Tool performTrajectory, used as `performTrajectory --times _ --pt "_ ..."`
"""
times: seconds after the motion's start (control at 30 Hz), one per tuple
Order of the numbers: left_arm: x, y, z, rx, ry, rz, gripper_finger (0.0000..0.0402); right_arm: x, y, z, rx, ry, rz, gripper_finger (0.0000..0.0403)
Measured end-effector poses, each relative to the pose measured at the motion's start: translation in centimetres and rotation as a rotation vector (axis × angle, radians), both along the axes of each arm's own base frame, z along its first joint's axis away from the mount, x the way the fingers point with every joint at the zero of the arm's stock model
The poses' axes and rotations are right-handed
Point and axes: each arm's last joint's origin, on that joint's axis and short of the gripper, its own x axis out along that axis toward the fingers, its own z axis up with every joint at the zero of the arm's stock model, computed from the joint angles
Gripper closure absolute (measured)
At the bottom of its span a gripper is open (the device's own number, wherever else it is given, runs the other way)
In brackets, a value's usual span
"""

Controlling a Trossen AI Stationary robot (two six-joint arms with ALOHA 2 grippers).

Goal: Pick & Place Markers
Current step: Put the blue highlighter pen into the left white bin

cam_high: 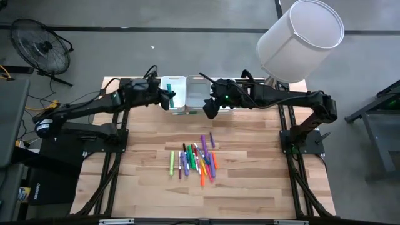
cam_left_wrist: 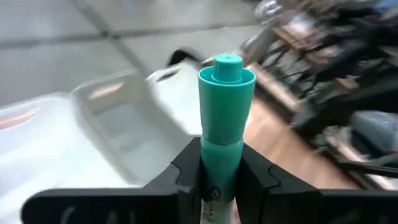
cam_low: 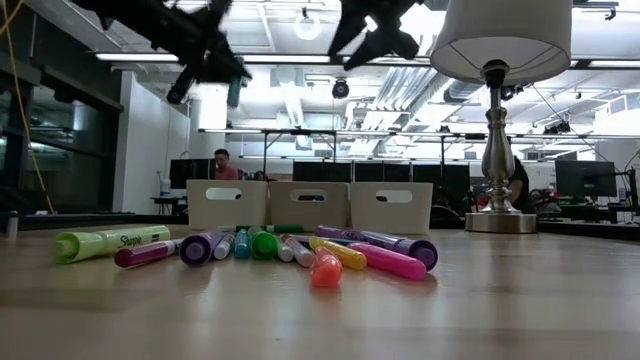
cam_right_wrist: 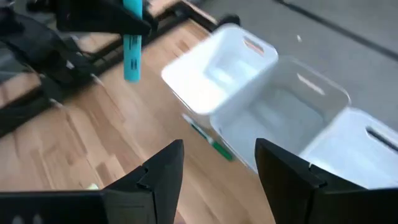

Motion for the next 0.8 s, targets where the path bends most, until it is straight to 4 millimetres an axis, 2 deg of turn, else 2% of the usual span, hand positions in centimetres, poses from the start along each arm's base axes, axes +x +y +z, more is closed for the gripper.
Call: performTrajectory --times 0.17,0.43,0.6,0.8 --pt "-0.2 3.0 -0.8 -0.085 0.108 0.042 0.0349 -0.3 0.1 -0.4 0.038 0.039 -0.03 0.0215" --pt "0.2 7.2 -4.6 -0.249 0.202 0.105 0.0349 -0.4 0.1 -0.5 0.042 0.046 -0.033 0.0214" --pt "0.2 9.1 -6.7 -0.303 0.257 0.162 0.0349 -0.4 0.1 -0.5 0.042 0.046 -0.033 0.0214" --pt "0.6 10.2 -8.1 -0.325 0.278 0.194 0.0349 -0.4 0.1 -0.5 0.042 0.046 -0.033 0.0214"
